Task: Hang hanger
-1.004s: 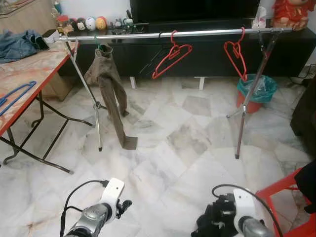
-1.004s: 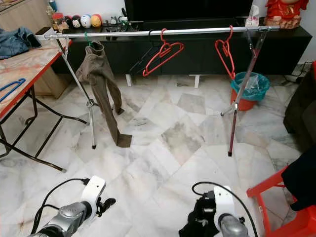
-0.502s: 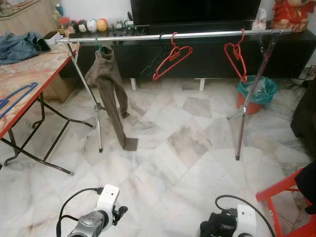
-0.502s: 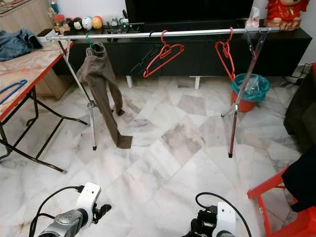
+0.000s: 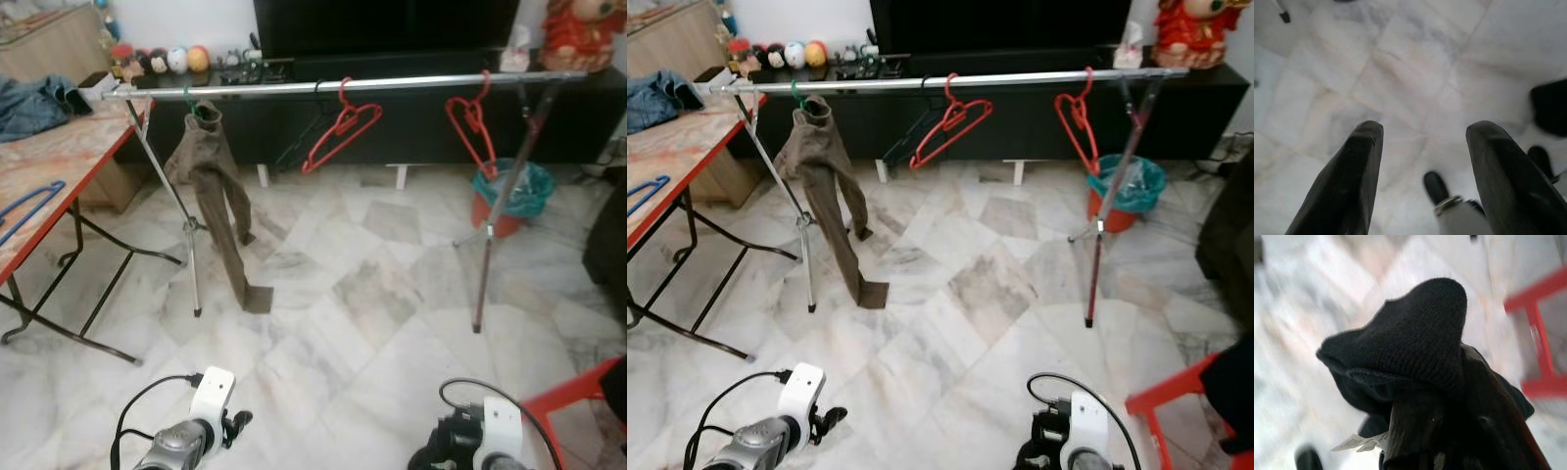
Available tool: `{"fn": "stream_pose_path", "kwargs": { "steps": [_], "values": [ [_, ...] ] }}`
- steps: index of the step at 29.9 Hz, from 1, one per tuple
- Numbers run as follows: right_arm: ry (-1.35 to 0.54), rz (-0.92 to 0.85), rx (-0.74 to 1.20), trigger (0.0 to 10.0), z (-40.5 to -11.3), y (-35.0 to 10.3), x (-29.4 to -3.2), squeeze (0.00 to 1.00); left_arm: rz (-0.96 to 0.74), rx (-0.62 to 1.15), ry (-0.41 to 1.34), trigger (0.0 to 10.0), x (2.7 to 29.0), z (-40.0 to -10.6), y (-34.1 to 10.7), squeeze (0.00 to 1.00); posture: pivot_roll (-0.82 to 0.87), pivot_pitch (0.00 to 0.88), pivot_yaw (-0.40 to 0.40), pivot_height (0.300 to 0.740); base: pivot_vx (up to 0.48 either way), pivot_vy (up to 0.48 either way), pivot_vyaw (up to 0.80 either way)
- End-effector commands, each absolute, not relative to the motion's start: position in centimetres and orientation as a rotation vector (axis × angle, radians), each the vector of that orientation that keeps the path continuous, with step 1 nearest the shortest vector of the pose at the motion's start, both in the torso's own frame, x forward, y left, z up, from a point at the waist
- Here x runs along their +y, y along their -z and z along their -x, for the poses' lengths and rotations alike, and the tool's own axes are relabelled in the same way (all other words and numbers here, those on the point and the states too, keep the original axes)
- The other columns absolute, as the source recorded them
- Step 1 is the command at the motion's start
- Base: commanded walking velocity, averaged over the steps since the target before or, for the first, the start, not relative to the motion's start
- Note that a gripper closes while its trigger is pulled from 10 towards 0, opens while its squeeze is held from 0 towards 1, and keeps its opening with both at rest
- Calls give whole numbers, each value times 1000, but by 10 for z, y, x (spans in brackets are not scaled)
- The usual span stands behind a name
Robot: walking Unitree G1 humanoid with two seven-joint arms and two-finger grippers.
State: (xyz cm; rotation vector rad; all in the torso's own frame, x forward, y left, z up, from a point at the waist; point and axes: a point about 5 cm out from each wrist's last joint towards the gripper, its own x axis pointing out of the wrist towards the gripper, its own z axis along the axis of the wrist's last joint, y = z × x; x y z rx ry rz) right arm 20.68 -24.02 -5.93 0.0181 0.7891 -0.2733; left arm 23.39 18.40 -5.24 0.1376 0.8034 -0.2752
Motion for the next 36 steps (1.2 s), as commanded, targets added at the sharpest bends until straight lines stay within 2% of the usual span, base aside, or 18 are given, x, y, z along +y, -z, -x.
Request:
{"fn": "stream_pose_path", "kwargs": {
  "steps": [1, 5, 7, 21, 24, 36],
  "values": [
    [327, 2, 737, 10000, -209, 53, -254, 0, -138, 803, 279, 10000, 182, -236, 51, 0, -39, 0, 85, 740, 356, 0, 0],
    [380, 33, 601, 10000, -228, 31, -270, 0, -132, 800, 281, 10000, 182, -238, 50, 0, -41, 0, 84, 740, 357, 0, 0],
    [381, 43, 599, 10000, -230, 30, -272, 0, -131, 800, 283, 10000, 181, -238, 50, 0, -43, 0, 84, 740, 362, 0, 0],
    [377, 9, 686, 10000, -215, 46, -261, 0, -122, 788, 300, 10000, 178, -240, 49, 0, -36, 1, 86, 740, 361, 0, -37],
    [378, -6, 687, 10000, -215, 46, -260, 0, -124, 784, 297, 10000, 179, -241, 48, 0, -36, 4, 87, 740, 360, 0, -560],
    [319, -15, 679, 10000, -220, 46, -251, 0, -113, 756, 288, 10000, 180, -249, 42, 0, -33, 4, 88, 740, 361, 0, 0]
  ]
}}
